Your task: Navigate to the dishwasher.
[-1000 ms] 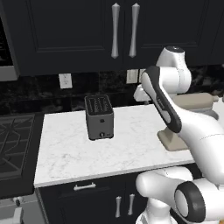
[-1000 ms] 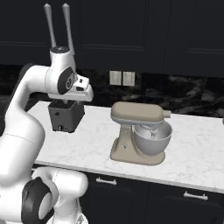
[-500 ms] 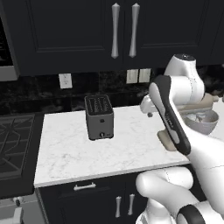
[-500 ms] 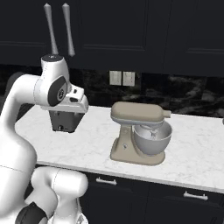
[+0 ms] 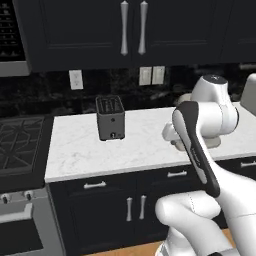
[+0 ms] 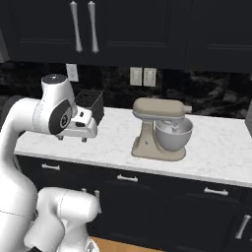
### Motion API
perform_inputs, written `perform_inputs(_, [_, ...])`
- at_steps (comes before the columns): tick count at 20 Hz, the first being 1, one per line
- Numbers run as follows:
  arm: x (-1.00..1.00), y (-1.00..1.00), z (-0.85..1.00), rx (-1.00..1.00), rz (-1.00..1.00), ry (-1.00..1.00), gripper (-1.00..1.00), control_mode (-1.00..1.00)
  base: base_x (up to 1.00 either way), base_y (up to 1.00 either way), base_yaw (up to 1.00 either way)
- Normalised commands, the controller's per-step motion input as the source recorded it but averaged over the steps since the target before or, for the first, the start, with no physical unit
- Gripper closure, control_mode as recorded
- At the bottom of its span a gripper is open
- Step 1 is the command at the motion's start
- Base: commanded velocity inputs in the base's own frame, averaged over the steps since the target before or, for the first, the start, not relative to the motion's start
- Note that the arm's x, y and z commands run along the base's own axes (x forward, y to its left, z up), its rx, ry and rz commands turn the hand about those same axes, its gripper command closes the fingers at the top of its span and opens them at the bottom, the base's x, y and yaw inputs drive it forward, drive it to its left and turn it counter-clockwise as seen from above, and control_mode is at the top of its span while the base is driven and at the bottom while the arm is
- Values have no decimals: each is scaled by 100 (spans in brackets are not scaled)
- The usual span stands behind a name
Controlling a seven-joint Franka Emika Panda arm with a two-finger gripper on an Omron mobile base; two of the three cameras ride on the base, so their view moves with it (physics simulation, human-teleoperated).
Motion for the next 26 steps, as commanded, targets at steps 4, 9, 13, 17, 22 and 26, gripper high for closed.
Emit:
perform_inputs(4, [0,0,0,0,0,0,-100,100,-55,0,27])
perform_inputs(9, [0,0,0,0,0,0,-100,100,-9,0,61])
perform_inputs(13, [0,0,0,0,0,0,-100,100,1,0,74])
perform_inputs(17, [0,0,0,0,0,0,-100,100,8,5,74])
perform_inputs(22, [0,0,0,0,0,0,-100,100,34,33,72])
perform_inputs(26, [0,0,0,0,0,0,-100,100,49,41,72])
